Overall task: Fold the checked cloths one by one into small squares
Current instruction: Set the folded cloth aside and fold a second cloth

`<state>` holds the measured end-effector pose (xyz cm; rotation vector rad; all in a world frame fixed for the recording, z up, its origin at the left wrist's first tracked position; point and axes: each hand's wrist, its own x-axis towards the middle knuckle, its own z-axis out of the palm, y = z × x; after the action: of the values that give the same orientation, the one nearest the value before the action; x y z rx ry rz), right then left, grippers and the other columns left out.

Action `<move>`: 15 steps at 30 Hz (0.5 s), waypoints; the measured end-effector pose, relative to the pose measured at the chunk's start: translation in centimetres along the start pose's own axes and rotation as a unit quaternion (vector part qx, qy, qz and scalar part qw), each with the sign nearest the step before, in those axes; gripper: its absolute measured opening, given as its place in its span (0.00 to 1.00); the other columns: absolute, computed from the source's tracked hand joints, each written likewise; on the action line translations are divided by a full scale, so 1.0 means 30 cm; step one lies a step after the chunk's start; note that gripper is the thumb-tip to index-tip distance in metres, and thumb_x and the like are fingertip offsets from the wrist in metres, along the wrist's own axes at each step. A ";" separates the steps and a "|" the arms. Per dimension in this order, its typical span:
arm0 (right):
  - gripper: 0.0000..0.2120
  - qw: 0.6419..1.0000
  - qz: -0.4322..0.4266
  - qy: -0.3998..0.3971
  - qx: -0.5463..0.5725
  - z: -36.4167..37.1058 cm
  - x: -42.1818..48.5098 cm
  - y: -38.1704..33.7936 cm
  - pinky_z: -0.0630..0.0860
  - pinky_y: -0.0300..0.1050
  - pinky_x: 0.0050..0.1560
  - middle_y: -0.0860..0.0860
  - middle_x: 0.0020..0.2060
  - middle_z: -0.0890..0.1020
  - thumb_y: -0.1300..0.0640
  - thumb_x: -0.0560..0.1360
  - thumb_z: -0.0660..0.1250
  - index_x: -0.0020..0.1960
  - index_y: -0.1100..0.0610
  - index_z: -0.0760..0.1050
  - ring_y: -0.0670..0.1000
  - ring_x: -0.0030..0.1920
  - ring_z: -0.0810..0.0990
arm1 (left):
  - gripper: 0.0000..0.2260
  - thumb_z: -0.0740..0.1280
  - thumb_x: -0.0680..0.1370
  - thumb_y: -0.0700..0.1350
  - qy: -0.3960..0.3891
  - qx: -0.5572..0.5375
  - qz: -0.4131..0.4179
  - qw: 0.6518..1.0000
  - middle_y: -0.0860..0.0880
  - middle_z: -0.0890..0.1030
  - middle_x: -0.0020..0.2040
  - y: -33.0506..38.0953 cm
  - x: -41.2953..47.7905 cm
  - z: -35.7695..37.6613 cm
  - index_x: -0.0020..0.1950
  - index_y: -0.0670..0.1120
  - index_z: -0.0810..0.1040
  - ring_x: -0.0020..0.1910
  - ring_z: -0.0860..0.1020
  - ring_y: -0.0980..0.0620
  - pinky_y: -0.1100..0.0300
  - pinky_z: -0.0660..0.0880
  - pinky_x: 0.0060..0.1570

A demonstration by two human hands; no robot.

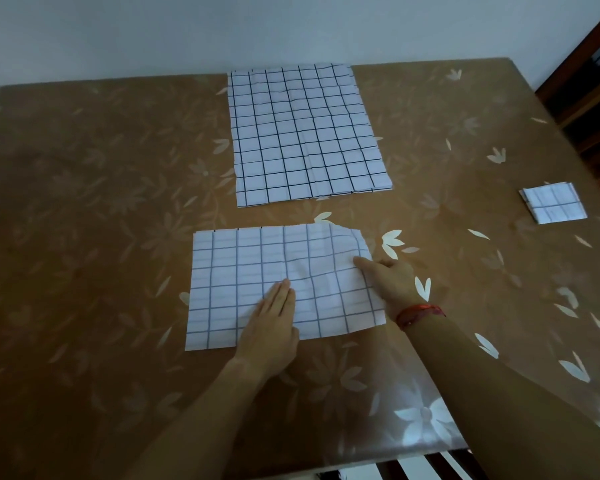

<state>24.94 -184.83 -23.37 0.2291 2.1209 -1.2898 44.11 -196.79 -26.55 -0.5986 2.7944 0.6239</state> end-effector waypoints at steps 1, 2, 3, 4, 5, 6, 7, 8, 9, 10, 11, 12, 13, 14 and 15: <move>0.12 1.000 -0.009 0.002 -0.003 -0.005 0.001 0.008 0.81 0.53 0.49 0.53 0.41 0.84 0.52 0.67 0.75 0.42 0.59 0.80 0.55 0.45 0.83 | 0.28 0.53 0.82 0.48 0.003 0.000 0.003 1.000 0.49 0.41 0.79 -0.001 -0.002 -0.001 0.79 0.45 0.44 0.76 0.38 0.53 0.59 0.37 0.72; 0.11 1.000 -0.017 0.005 -0.006 -0.011 -0.002 0.015 0.82 0.53 0.48 0.53 0.41 0.84 0.52 0.67 0.76 0.41 0.59 0.80 0.55 0.44 0.83 | 0.28 0.53 0.82 0.48 0.007 0.001 0.006 1.000 0.49 0.41 0.79 -0.001 -0.005 -0.002 0.79 0.45 0.44 0.76 0.38 0.53 0.59 0.37 0.72; 0.11 1.000 -0.022 0.008 -0.008 -0.017 -0.008 0.021 0.82 0.52 0.46 0.53 0.40 0.84 0.53 0.67 0.76 0.41 0.59 0.80 0.55 0.43 0.84 | 0.28 0.53 0.82 0.47 0.011 0.001 0.009 1.000 0.49 0.40 0.79 -0.001 -0.009 -0.004 0.79 0.45 0.44 0.76 0.37 0.53 0.60 0.36 0.72; 0.10 1.000 -0.026 0.013 -0.011 -0.023 -0.013 0.028 0.82 0.51 0.45 0.53 0.39 0.84 0.53 0.67 0.76 0.41 0.59 0.80 0.54 0.43 0.84 | 0.29 0.54 0.82 0.47 0.016 0.000 0.013 1.000 0.49 0.40 0.79 0.001 -0.014 -0.007 0.79 0.45 0.44 0.76 0.37 0.53 0.60 0.36 0.71; 0.11 0.999 -0.025 0.022 -0.015 -0.029 -0.018 0.038 0.82 0.51 0.45 0.52 0.38 0.84 0.52 0.67 0.76 0.40 0.58 0.80 0.54 0.42 0.84 | 0.29 0.54 0.81 0.46 0.023 -0.003 0.017 1.000 0.49 0.40 0.79 0.004 -0.020 -0.010 0.79 0.45 0.44 0.76 0.37 0.53 0.60 0.36 0.72; 0.11 0.999 -0.022 0.034 -0.017 -0.034 -0.021 0.048 0.82 0.51 0.45 0.51 0.37 0.84 0.50 0.66 0.76 0.40 0.57 0.80 0.53 0.42 0.84 | 0.30 0.55 0.81 0.46 0.030 -0.007 0.022 0.999 0.49 0.41 0.79 0.009 -0.026 -0.014 0.79 0.44 0.45 0.76 0.37 0.54 0.60 0.37 0.72; 0.12 0.999 -0.015 0.047 -0.010 -0.040 -0.030 0.055 0.82 0.51 0.45 0.51 0.37 0.84 0.49 0.65 0.77 0.40 0.56 0.80 0.53 0.42 0.84 | 0.30 0.56 0.80 0.46 0.037 -0.011 0.029 0.999 0.49 0.41 0.79 0.016 -0.031 -0.016 0.79 0.44 0.45 0.76 0.37 0.54 0.60 0.37 0.72; 0.13 0.998 -0.007 0.059 0.006 -0.045 -0.041 0.060 0.82 0.51 0.45 0.51 0.38 0.84 0.48 0.64 0.77 0.40 0.55 0.80 0.53 0.41 0.84 | 0.31 0.57 0.80 0.47 0.042 -0.016 0.038 0.998 0.49 0.41 0.79 0.024 -0.037 -0.018 0.79 0.44 0.46 0.76 0.37 0.54 0.61 0.37 0.72; 0.13 0.997 0.003 0.071 0.022 -0.051 -0.054 0.066 0.82 0.51 0.46 0.50 0.38 0.84 0.47 0.64 0.77 0.40 0.55 0.80 0.52 0.41 0.83 | 0.32 0.58 0.79 0.47 0.045 -0.019 0.047 0.998 0.50 0.41 0.79 0.032 -0.044 -0.018 0.79 0.44 0.46 0.76 0.37 0.55 0.61 0.37 0.72; 0.13 0.996 0.004 0.081 0.034 -0.056 -0.070 0.073 0.81 0.50 0.46 0.50 0.38 0.84 0.47 0.64 0.76 0.40 0.54 0.79 0.52 0.41 0.83 | 0.33 0.59 0.79 0.48 0.049 -0.021 0.054 0.997 0.50 0.41 0.79 0.040 -0.052 -0.018 0.79 0.44 0.47 0.76 0.37 0.56 0.61 0.38 0.72; 0.12 0.995 0.003 0.090 0.042 -0.061 -0.089 0.083 0.80 0.48 0.45 0.49 0.38 0.83 0.46 0.65 0.76 0.39 0.53 0.79 0.51 0.41 0.82 | 0.33 0.60 0.78 0.49 0.051 -0.023 0.060 0.997 0.50 0.42 0.79 0.046 -0.061 -0.017 0.79 0.44 0.47 0.76 0.37 0.56 0.61 0.39 0.72; 0.11 0.993 0.000 0.102 0.051 -0.065 -0.110 0.094 0.79 0.47 0.43 0.48 0.37 0.82 0.47 0.66 0.75 0.38 0.53 0.79 0.50 0.40 0.81 | 0.34 0.61 0.77 0.51 0.049 -0.023 0.065 0.996 0.49 0.42 0.79 0.052 -0.070 -0.016 0.79 0.44 0.48 0.76 0.37 0.55 0.60 0.39 0.73; 0.10 0.992 0.002 0.111 0.065 -0.067 -0.136 0.104 0.79 0.46 0.42 0.47 0.35 0.82 0.47 0.66 0.74 0.36 0.52 0.78 0.49 0.39 0.81 | 0.36 0.61 0.77 0.52 0.044 -0.019 0.067 0.997 0.49 0.42 0.79 0.057 -0.079 -0.014 0.79 0.44 0.48 0.76 0.37 0.55 0.59 0.40 0.73; 0.10 0.990 0.004 0.118 0.076 -0.067 -0.155 0.119 0.79 0.48 0.42 0.47 0.34 0.82 0.46 0.64 0.74 0.34 0.51 0.78 0.50 0.39 0.81 | 0.37 0.61 0.77 0.54 0.037 -0.012 0.067 0.997 0.48 0.41 0.79 0.061 -0.089 -0.011 0.79 0.44 0.47 0.76 0.36 0.54 0.58 0.41 0.74; 0.10 0.990 0.008 0.117 0.083 -0.068 -0.172 0.133 0.80 0.51 0.44 0.47 0.33 0.82 0.44 0.62 0.74 0.32 0.49 0.78 0.51 0.39 0.82 | 0.37 0.62 0.76 0.55 0.030 -0.005 0.065 0.997 0.48 0.41 0.79 0.066 -0.098 -0.008 0.79 0.44 0.47 0.76 0.36 0.53 0.57 0.42 0.75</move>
<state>29.90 -180.20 -22.56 0.4895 2.1995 -1.4933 45.86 -194.25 -24.78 -0.4482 2.9061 0.6555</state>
